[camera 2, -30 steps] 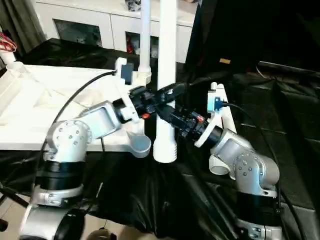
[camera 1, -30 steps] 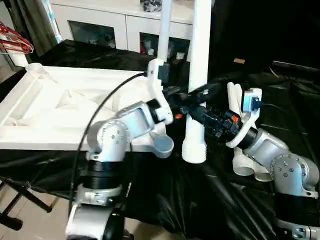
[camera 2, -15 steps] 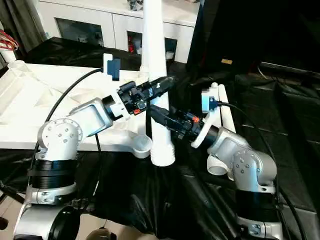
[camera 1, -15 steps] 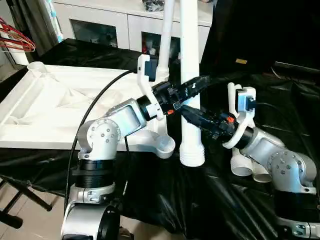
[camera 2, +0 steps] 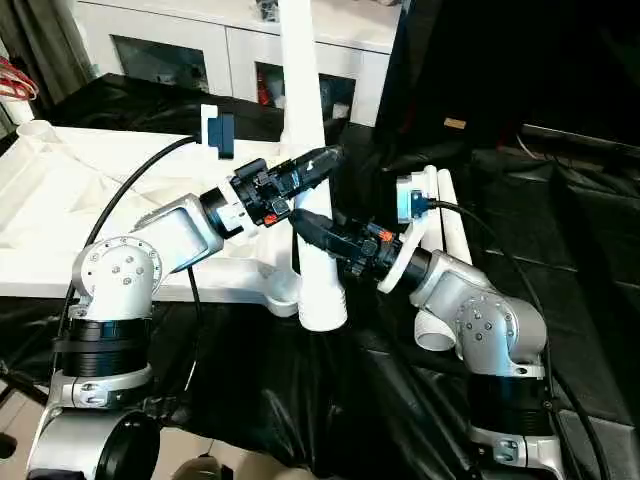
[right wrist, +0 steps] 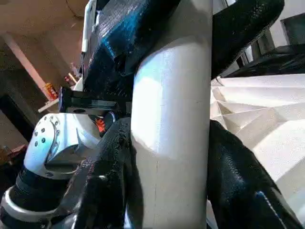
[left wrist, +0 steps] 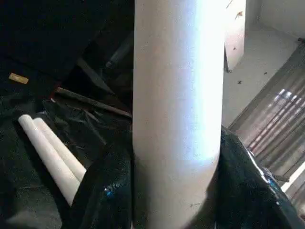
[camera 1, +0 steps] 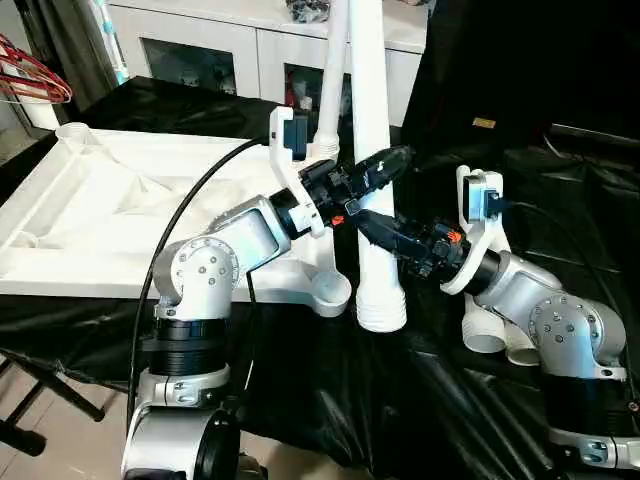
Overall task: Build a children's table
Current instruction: Pick table leg
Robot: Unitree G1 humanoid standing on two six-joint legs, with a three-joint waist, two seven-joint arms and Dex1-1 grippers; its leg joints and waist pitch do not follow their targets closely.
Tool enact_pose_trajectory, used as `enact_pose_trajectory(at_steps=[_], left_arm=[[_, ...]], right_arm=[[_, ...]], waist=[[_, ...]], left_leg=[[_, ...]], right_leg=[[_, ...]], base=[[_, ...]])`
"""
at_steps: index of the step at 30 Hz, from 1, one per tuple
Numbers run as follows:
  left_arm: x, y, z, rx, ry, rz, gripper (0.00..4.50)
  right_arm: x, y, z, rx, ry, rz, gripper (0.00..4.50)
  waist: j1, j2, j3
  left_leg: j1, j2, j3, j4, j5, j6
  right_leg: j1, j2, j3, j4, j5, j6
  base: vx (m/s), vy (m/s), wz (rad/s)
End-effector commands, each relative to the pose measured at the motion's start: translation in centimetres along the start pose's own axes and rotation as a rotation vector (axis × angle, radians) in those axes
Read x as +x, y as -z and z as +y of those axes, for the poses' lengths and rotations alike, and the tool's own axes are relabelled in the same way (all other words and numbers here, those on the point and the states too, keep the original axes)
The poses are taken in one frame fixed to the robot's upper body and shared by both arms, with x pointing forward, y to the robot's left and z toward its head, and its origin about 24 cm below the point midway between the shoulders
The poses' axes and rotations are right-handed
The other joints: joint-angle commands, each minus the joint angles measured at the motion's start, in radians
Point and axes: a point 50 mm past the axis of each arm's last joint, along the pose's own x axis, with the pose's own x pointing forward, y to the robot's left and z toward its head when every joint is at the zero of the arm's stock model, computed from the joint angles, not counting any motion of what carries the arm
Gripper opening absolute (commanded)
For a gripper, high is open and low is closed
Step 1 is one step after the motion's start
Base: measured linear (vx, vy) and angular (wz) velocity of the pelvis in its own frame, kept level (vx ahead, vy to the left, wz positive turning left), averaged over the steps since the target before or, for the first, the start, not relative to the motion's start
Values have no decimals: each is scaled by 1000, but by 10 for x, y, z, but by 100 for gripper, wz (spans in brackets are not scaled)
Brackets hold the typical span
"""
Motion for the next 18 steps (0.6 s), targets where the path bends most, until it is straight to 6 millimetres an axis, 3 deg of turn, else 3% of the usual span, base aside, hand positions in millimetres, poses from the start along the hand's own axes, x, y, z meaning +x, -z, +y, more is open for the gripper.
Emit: enact_pose_trajectory(at_steps=[1,2,3,5,6,7,8,10,13,14,16,17,18], left_arm=[[5,-6,-1,163,-105,8,185],[5,-6,-1,165,-105,8,185],[7,-6,0,219,-148,20,185],[11,-8,2,294,-218,17,185],[12,-8,1,296,-220,17,185],[15,-10,0,332,-248,12,185],[16,-10,0,339,-252,10,185],[23,-11,-2,407,-314,9,185],[25,-12,-2,442,-347,10,185],[25,-11,-2,467,-366,11,185],[26,-11,-2,485,-368,16,185],[26,-11,-2,500,-370,17,185],[27,-10,-2,509,-367,20,185]], right_arm=[[6,1,1,-59,25,63,250],[6,1,1,-59,25,63,257],[7,3,-2,-82,71,91,257],[10,6,-7,-138,158,138,281],[10,6,-7,-140,163,141,290],[12,9,-11,-169,232,175,298],[12,10,-12,-174,247,183,298],[18,18,-15,-235,327,243,303],[23,23,-15,-253,342,250,303],[29,25,-17,-258,370,243,303],[34,27,-20,-264,401,243,303],[37,29,-22,-270,422,243,275],[40,30,-23,-269,436,241,275]], waist=[[3,-11,-73],[3,-7,-73],[3,-8,-73],[1,8,-74],[0,3,-74],[-2,8,-74],[-5,5,-76],[-5,18,-77],[-7,14,-76],[-6,19,-77],[-10,20,-78],[-11,19,-77],[-12,24,-77]], left_leg=[[2,22,-6,-61,-86,9],[3,26,-8,-63,-87,3],[3,25,-7,-62,-87,2],[4,22,-9,-62,-93,-12],[4,24,-9,-63,-98,-15],[4,23,-10,-63,-102,-23],[4,21,-10,-62,-99,-25],[6,23,-12,-61,-105,-35],[4,20,-11,-61,-114,-28],[4,22,-12,-60,-113,-26],[5,22,-12,-60,-119,-30],[5,21,-12,-62,-126,-32],[5,22,-12,-62,-127,-34]], right_leg=[[60,-81,49,-81,-193,-98],[58,-80,50,-82,-193,-86],[60,-79,50,-81,-188,-83],[59,-80,50,-80,-190,-78],[58,-80,50,-85,-194,-72],[60,-78,50,-85,-185,-71],[63,-77,49,-81,-172,-74],[58,-76,49,-80,-153,-86],[63,-76,49,-77,-132,-96],[61,-78,50,-77,-127,-102],[58,-77,48,-75,-126,-113],[60,-77,48,-77,-133,-116],[59,-78,49,-75,-130,-120]], base=[[0,0,0],[0,0,0],[0,0,0],[0,0,0],[0,0,0],[0,0,0],[0,0,0],[0,0,0],[0,0,0],[0,0,0],[0,0,0],[0,0,0],[0,0,0]])
